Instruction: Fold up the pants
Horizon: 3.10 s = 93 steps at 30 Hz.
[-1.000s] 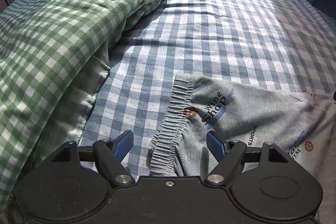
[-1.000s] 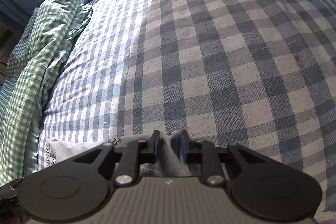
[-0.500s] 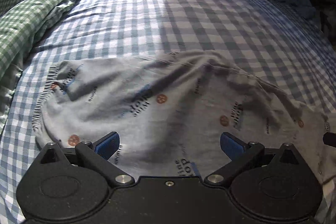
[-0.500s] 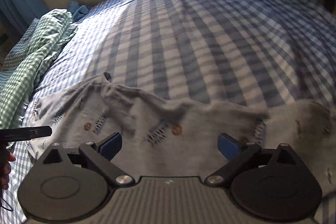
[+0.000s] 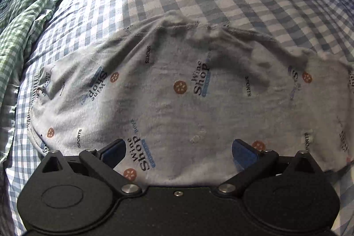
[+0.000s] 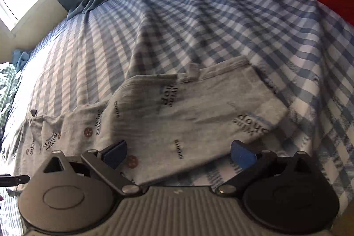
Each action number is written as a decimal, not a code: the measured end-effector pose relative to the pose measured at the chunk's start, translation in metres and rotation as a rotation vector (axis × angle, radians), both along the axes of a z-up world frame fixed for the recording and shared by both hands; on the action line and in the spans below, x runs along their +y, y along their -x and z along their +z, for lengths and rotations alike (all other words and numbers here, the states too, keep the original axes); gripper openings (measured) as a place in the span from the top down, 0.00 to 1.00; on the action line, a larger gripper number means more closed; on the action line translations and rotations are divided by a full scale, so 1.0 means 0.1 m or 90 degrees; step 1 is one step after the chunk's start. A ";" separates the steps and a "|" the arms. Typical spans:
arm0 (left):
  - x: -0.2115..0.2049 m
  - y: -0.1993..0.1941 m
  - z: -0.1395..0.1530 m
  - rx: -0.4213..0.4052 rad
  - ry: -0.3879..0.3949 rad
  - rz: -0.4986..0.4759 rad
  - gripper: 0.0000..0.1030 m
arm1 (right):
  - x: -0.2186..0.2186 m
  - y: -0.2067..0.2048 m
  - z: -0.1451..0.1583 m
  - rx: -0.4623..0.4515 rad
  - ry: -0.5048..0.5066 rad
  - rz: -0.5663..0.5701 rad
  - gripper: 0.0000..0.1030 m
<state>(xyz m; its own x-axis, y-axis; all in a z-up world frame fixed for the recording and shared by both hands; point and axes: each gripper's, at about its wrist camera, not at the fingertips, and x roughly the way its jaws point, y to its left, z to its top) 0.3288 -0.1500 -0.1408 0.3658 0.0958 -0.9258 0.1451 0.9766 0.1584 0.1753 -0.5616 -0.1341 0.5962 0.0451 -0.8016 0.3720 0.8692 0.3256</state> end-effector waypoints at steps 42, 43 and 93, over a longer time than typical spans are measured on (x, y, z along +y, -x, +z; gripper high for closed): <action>-4.92 -0.71 -0.35 0.348 0.172 -0.741 0.84 | -1.22 0.46 -0.73 -0.154 -0.311 -0.178 0.88; -4.93 -0.69 -0.34 0.340 0.161 -0.745 0.86 | -1.22 0.46 -0.73 -0.156 -0.310 -0.180 0.91; -4.34 -0.63 0.66 0.337 0.238 -0.341 0.28 | 0.21 -0.09 0.63 -0.162 0.364 0.202 0.95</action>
